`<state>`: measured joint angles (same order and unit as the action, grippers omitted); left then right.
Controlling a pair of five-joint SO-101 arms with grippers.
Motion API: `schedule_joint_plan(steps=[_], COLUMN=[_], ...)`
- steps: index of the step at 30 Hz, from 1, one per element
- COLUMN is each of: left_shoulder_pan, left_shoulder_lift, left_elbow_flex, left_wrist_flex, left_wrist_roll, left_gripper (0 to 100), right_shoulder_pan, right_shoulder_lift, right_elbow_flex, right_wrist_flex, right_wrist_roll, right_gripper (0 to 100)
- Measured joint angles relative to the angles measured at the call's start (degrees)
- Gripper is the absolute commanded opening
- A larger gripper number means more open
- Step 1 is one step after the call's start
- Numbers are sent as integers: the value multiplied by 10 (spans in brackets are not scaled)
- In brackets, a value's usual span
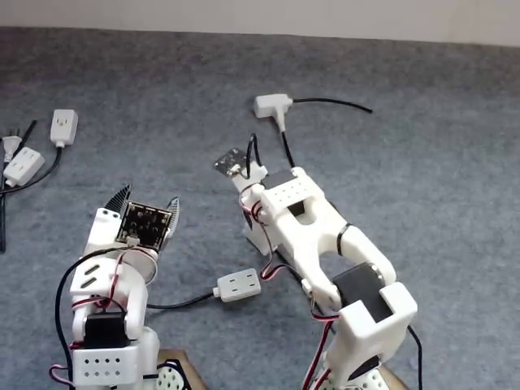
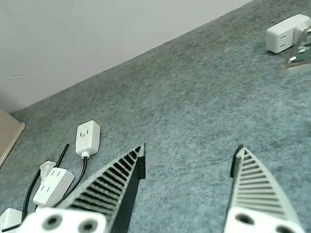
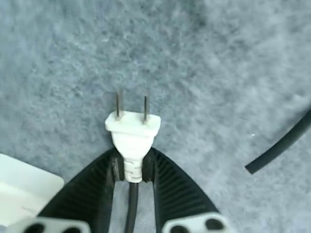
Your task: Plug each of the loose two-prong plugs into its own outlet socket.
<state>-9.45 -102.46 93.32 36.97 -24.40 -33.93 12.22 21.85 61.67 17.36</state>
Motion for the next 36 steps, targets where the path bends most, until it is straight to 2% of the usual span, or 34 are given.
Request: schedule_joint_plan(steps=[5, 10, 13, 18, 27, 36], left_shoulder_pan=[0, 23, 50, 86, 85, 84], left_shoulder_lift=[0, 0, 0, 0, 0, 0], left_elbow_flex=[0, 0, 0, 0, 0, 0], left_wrist_flex=[0, 0, 6, 48, 64, 64], left_wrist_roll=[38, 63, 70, 70, 70, 69], left_gripper=[285, 285, 285, 285, 285, 285], right_shoulder_pan=[-2, -50, -101, -117, -135, -175], right_shoulder_lift=[-79, -236, -309, -350, -352, -352], right_elbow_flex=[40, 208, 281, 282, 196, 181], right_wrist_flex=[-6, -151, -183, -164, -84, -106], right_wrist_roll=[-6, -19, -21, -23, -68, -127], right_gripper=[8, 8, 8, 8, 8, 8])
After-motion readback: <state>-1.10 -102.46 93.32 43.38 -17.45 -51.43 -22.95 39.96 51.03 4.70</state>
